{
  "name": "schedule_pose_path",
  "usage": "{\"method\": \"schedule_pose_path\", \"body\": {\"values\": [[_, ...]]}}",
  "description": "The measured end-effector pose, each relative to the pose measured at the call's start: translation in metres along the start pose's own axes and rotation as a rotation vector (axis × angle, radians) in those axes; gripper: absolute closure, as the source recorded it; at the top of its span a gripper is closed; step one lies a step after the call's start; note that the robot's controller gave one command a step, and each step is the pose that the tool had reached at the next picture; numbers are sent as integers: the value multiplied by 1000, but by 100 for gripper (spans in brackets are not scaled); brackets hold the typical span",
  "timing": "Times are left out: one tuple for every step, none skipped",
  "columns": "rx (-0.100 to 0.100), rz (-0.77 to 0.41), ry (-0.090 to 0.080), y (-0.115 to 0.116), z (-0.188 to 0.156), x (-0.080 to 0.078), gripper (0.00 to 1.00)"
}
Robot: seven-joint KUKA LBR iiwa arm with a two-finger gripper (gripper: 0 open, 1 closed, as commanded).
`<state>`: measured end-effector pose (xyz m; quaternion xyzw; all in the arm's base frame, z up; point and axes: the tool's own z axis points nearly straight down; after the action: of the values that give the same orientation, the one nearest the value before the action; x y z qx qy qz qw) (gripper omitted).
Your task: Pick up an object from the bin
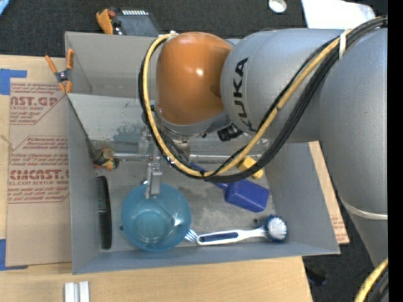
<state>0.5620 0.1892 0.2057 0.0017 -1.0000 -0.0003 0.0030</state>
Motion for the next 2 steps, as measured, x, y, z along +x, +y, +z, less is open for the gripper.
{"method": "schedule_pose_path", "body": {"values": [[-1,2,-8,-1,-5,-2,0],[-1,-148,-9,-16,48,3,0]]}}
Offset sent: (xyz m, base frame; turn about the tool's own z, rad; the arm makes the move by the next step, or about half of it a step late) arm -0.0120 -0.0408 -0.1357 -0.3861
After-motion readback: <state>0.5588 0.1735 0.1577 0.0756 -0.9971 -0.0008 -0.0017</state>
